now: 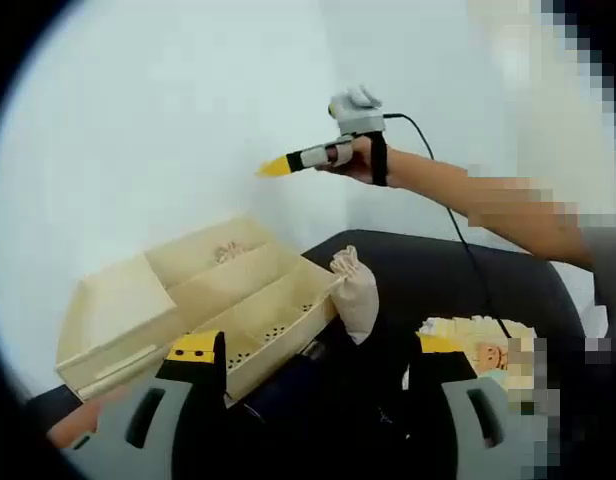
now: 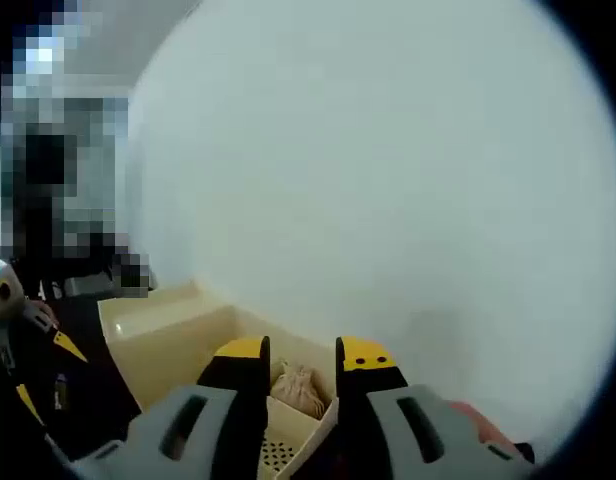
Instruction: Open the drawer, pick up the cosmetic bottles from the table one by one, place them into the drawer, release the gripper, close the drawer, and move the gripper away
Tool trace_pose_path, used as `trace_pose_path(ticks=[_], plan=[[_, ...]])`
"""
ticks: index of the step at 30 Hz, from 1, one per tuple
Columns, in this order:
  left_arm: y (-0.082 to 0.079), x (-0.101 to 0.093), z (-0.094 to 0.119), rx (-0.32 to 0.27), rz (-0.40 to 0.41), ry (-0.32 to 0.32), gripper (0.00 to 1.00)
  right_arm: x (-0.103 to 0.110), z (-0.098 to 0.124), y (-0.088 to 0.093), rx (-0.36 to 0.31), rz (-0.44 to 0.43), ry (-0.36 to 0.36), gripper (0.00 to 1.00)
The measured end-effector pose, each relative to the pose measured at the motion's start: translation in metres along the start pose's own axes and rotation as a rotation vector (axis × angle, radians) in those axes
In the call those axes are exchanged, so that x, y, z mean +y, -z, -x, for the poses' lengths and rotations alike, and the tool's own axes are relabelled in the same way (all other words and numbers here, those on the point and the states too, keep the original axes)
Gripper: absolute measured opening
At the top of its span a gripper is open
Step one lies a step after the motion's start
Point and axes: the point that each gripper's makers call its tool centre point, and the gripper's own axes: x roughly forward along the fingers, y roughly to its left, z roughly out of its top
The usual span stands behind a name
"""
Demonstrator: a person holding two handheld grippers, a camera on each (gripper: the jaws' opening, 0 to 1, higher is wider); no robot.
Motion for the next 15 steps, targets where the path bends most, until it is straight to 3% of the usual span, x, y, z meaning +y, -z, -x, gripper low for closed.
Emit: trace_pose_path(ticks=[3, 6, 8, 15], plan=[[-0.005, 0.001, 0.003, -0.015, 0.011, 0.004, 0.69, -0.004, 0.012, -0.010, -0.004, -0.003, 0.001, 0.23], [-0.006, 0.003, 0.004, -0.016, 0.006, 0.001, 0.69, -0.003, 0.026, -0.004, 0.035, 0.027, 0.045, 0.23], [-0.008, 0.004, 0.006, -0.017, 0.001, -0.002, 0.69, -0.007, 0.022, -0.002, 0.046, 0.055, 0.061, 0.23], [-0.015, 0.004, 0.013, -0.037, -0.010, -0.009, 0.68, 0.035, 0.057, 0.010, 0.083, 0.092, 0.049, 0.26]])
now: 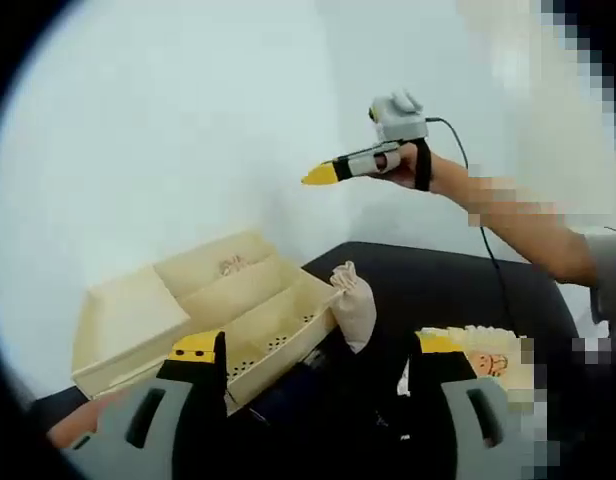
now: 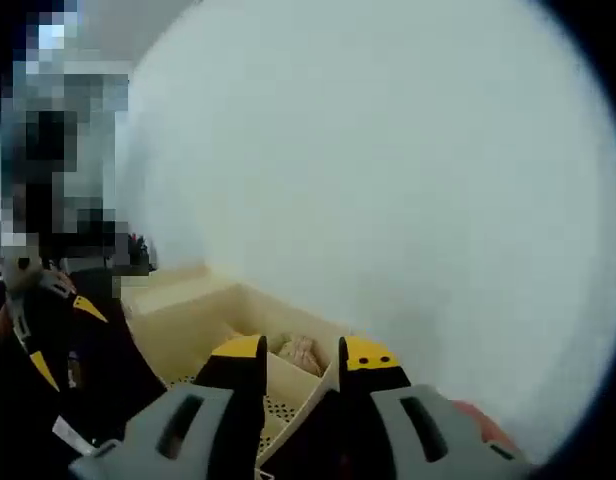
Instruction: Open the drawer, pick up the cosmetic bottles from the table one by one, place them into the drawer, release the gripper, close the drawer, and move the gripper away
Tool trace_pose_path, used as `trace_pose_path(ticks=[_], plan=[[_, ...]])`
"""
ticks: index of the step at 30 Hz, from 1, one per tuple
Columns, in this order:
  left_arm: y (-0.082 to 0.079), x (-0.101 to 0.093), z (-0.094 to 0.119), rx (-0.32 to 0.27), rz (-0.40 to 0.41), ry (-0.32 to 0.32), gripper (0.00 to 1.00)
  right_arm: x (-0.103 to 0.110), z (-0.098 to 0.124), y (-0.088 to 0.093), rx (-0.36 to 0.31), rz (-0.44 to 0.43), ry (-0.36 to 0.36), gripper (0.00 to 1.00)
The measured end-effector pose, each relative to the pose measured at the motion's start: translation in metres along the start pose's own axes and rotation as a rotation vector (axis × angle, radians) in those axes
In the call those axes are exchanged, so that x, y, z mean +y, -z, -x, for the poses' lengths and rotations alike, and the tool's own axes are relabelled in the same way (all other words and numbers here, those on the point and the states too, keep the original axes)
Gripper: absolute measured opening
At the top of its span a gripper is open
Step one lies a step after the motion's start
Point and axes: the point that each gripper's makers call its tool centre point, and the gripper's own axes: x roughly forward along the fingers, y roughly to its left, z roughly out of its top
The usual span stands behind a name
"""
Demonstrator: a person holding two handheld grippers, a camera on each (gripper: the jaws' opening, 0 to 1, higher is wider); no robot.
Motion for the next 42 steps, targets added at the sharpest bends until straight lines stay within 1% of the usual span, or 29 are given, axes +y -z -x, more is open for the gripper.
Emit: trace_pose_path(ticks=[2, 3, 5, 8, 9, 11, 13, 15, 18, 21, 22, 23, 24, 25, 26, 27, 28, 30, 32, 36, 40, 42], plan=[[0.000, -0.001, 0.000, -0.001, -0.002, 0.000, 0.68, 0.007, 0.009, 0.001, 0.012, 0.020, 0.010, 0.26], [0.001, -0.002, 0.000, 0.001, -0.005, 0.000, 0.68, 0.005, 0.013, -0.003, -0.013, 0.036, 0.044, 0.25], [0.003, -0.001, 0.000, 0.008, -0.012, -0.002, 0.68, 0.011, 0.022, -0.004, -0.013, 0.037, 0.053, 0.24], [0.006, -0.003, -0.001, 0.014, -0.015, -0.003, 0.68, 0.021, 0.033, -0.007, -0.023, 0.024, 0.023, 0.26], [0.006, -0.004, -0.001, 0.015, -0.015, -0.002, 0.68, 0.027, 0.036, -0.005, -0.014, 0.003, 0.000, 0.26], [0.007, -0.006, -0.001, 0.014, -0.006, 0.010, 0.67, 0.032, 0.040, -0.001, -0.013, -0.005, -0.023, 0.28], [0.006, -0.017, -0.003, -0.001, 0.040, 0.067, 0.67, 0.035, 0.042, 0.006, -0.008, -0.022, -0.041, 0.30], [0.005, -0.017, -0.003, -0.002, 0.039, 0.068, 0.67, 0.038, 0.043, 0.018, 0.003, -0.049, -0.068, 0.29], [0.005, -0.016, -0.003, 0.008, 0.012, 0.055, 0.67, 0.038, 0.040, 0.037, 0.012, -0.075, -0.093, 0.28], [0.004, -0.021, -0.004, 0.000, 0.024, 0.083, 0.67, 0.041, 0.035, 0.056, 0.041, -0.096, -0.134, 0.28], [0.003, -0.022, -0.004, -0.002, 0.025, 0.086, 0.67, 0.043, 0.034, 0.060, 0.044, -0.103, -0.156, 0.28], [0.003, -0.023, -0.004, -0.003, 0.024, 0.086, 0.67, 0.050, 0.034, 0.066, 0.054, -0.111, -0.198, 0.28], [0.003, -0.024, -0.005, 0.002, 0.017, 0.084, 0.67, 0.055, 0.034, 0.072, 0.062, -0.107, -0.232, 0.29], [0.004, -0.024, -0.005, 0.007, 0.010, 0.083, 0.67, 0.059, 0.033, 0.079, 0.088, -0.088, -0.265, 0.29], [0.005, -0.024, -0.005, 0.011, 0.005, 0.085, 0.67, 0.061, 0.032, 0.087, 0.126, -0.084, -0.265, 0.30], [0.005, -0.025, -0.005, 0.012, 0.005, 0.086, 0.66, 0.057, 0.030, 0.091, 0.130, -0.041, -0.247, 0.31], [0.005, -0.025, -0.005, 0.011, 0.006, 0.086, 0.66, 0.056, 0.029, 0.095, 0.140, -0.018, -0.249, 0.30], [0.005, -0.025, -0.005, 0.008, 0.012, 0.089, 0.66, 0.062, 0.029, 0.108, 0.175, -0.022, -0.294, 0.30], [0.005, -0.023, -0.007, 0.010, 0.017, 0.095, 0.66, 0.067, 0.030, 0.115, 0.189, -0.031, -0.333, 0.30], [0.012, -0.027, -0.012, 0.027, 0.013, 0.102, 0.66, 0.065, 0.028, 0.124, 0.208, -0.021, -0.343, 0.29], [0.020, -0.033, -0.019, 0.050, 0.011, 0.115, 0.66, 0.065, 0.027, 0.125, 0.199, -0.027, -0.359, 0.29], [0.023, -0.036, -0.021, 0.059, 0.011, 0.121, 0.66, 0.065, 0.025, 0.129, 0.206, -0.029, -0.365, 0.29]])
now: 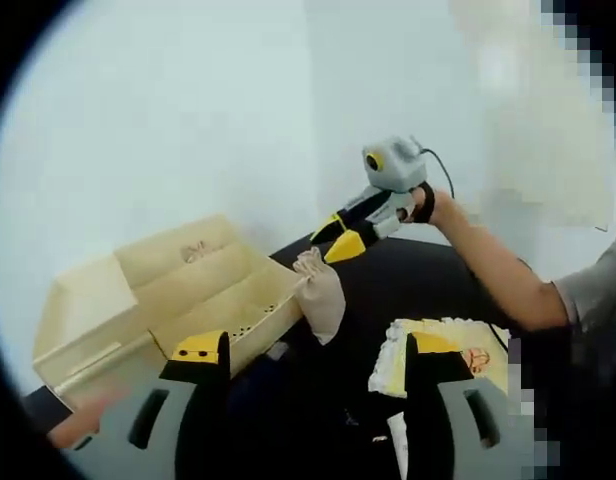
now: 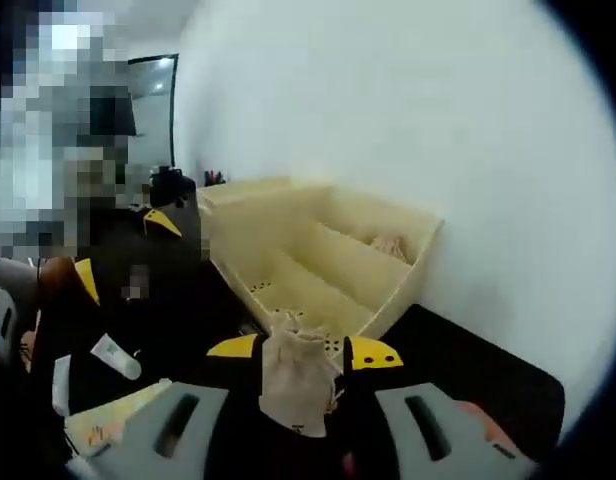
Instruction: Open the drawer, pick up the cosmetic bottles from the table one by one, place them into the drawer, release the gripper, close the drawer, and move the gripper away
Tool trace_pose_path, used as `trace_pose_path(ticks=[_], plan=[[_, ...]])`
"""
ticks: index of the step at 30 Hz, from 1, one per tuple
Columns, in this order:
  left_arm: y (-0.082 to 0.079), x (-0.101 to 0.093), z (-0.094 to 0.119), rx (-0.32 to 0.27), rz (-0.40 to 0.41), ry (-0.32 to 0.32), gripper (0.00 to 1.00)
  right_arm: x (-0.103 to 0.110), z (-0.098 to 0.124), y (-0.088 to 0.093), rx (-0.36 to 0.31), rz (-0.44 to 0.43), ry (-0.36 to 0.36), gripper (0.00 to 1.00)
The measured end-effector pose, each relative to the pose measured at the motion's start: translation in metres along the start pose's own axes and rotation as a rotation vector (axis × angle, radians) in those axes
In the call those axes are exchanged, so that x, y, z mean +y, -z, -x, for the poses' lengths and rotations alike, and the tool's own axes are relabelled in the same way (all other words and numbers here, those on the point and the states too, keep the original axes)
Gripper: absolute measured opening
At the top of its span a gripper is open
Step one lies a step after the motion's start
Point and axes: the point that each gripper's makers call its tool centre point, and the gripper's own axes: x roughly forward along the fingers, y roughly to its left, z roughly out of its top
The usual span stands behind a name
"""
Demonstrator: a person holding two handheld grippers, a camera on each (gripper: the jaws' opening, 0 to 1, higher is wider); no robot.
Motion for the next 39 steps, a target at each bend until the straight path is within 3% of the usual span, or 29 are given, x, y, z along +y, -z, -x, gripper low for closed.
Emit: trace_pose_path(ticks=[5, 10, 22, 24, 26, 31, 35, 39], plan=[[0.006, -0.001, -0.005, 0.023, -0.006, 0.005, 0.66, -0.002, -0.006, 0.013, 0.029, 0.002, -0.021, 0.29], [0.010, -0.001, -0.006, 0.034, -0.006, 0.003, 0.66, -0.007, -0.014, 0.010, 0.008, -0.024, -0.066, 0.28], [0.015, 0.001, -0.008, 0.048, -0.005, -0.001, 0.65, -0.021, -0.016, 0.008, 0.072, -0.025, -0.061, 0.10], [0.015, 0.001, -0.008, 0.047, -0.004, -0.003, 0.65, -0.018, -0.013, -0.002, 0.043, -0.015, -0.061, 0.09], [0.015, 0.001, -0.008, 0.044, -0.005, -0.006, 0.65, -0.011, -0.007, -0.023, -0.030, -0.029, -0.079, 0.09], [0.007, 0.007, -0.006, -0.006, 0.005, -0.041, 0.65, 0.003, 0.009, -0.059, -0.125, -0.037, -0.116, 0.09], [-0.001, 0.013, -0.004, -0.045, 0.014, -0.066, 0.64, 0.013, 0.009, -0.071, -0.114, -0.061, -0.118, 0.09], [-0.003, 0.016, -0.002, -0.060, 0.024, -0.076, 0.63, 0.025, 0.002, -0.077, -0.079, -0.031, -0.086, 0.09]])
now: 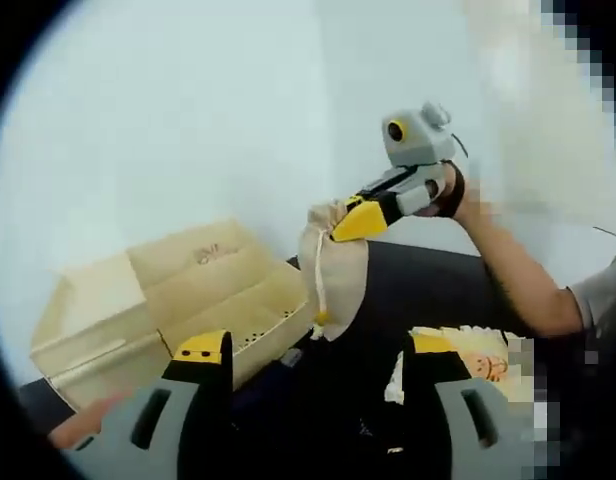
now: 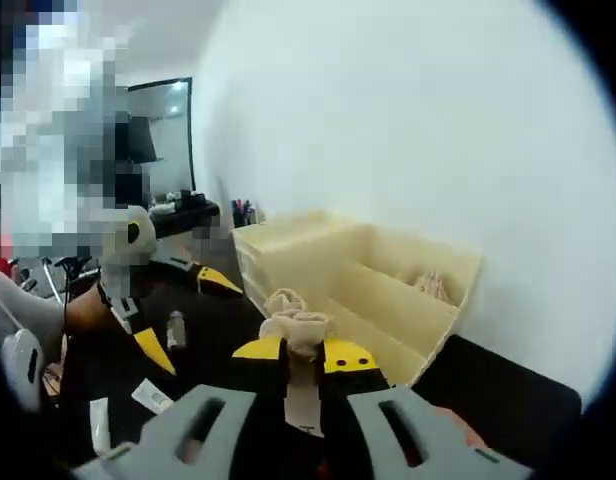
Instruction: Open the drawer, pick up the cosmetic bottles from the table one by one, place them into the drawer, release the gripper, close the drawer, and move the gripper away
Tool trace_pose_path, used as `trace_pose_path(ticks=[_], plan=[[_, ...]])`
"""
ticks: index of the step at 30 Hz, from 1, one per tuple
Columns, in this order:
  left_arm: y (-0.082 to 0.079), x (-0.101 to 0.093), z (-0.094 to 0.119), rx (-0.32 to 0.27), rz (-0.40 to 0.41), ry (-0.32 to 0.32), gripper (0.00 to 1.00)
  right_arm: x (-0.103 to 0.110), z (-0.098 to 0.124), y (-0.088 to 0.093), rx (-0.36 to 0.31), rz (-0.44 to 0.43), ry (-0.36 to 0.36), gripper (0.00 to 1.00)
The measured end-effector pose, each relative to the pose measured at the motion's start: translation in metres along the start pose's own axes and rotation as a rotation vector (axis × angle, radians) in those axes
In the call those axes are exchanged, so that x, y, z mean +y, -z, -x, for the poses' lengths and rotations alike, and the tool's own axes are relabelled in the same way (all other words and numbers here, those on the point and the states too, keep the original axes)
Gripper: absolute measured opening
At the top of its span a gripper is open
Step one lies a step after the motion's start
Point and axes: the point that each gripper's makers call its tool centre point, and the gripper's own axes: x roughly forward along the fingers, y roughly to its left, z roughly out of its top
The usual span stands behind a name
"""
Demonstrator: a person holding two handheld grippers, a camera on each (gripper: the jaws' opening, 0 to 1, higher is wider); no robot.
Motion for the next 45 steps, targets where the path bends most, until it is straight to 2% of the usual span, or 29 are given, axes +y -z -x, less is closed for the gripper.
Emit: trace_pose_path(ticks=[7, 12, 16, 19, 26, 30, 34, 39, 45], plan=[[-0.006, -0.003, -0.001, -0.042, 0.005, -0.001, 0.64, 0.030, -0.013, -0.023, -0.029, 0.001, -0.004, 0.09], [-0.014, 0.005, 0.000, -0.094, 0.010, -0.043, 0.62, 0.054, -0.019, -0.039, -0.070, -0.030, -0.030, 0.09], [-0.018, 0.009, 0.002, -0.117, 0.022, -0.071, 0.58, 0.058, -0.022, -0.047, -0.104, -0.006, 0.025, 0.09], [-0.019, 0.014, 0.003, -0.123, 0.030, -0.121, 0.58, 0.061, -0.026, -0.044, -0.111, -0.027, 0.065, 0.09], [-0.016, 0.017, 0.002, -0.095, -0.001, -0.206, 0.57, 0.067, -0.041, -0.042, -0.105, -0.059, 0.049, 0.09], [-0.014, 0.016, 0.001, -0.089, -0.006, -0.221, 0.54, 0.076, -0.047, -0.040, -0.109, -0.077, 0.022, 0.09], [-0.013, 0.025, 0.004, -0.094, 0.028, -0.266, 0.46, 0.078, -0.050, -0.043, -0.112, -0.135, -0.026, 0.10], [-0.014, 0.028, 0.007, -0.095, 0.033, -0.273, 0.40, 0.078, -0.052, -0.044, -0.136, -0.151, -0.022, 0.10], [-0.013, 0.030, 0.007, -0.082, 0.031, -0.285, 0.37, 0.077, -0.054, -0.043, -0.132, -0.124, -0.015, 0.11]])
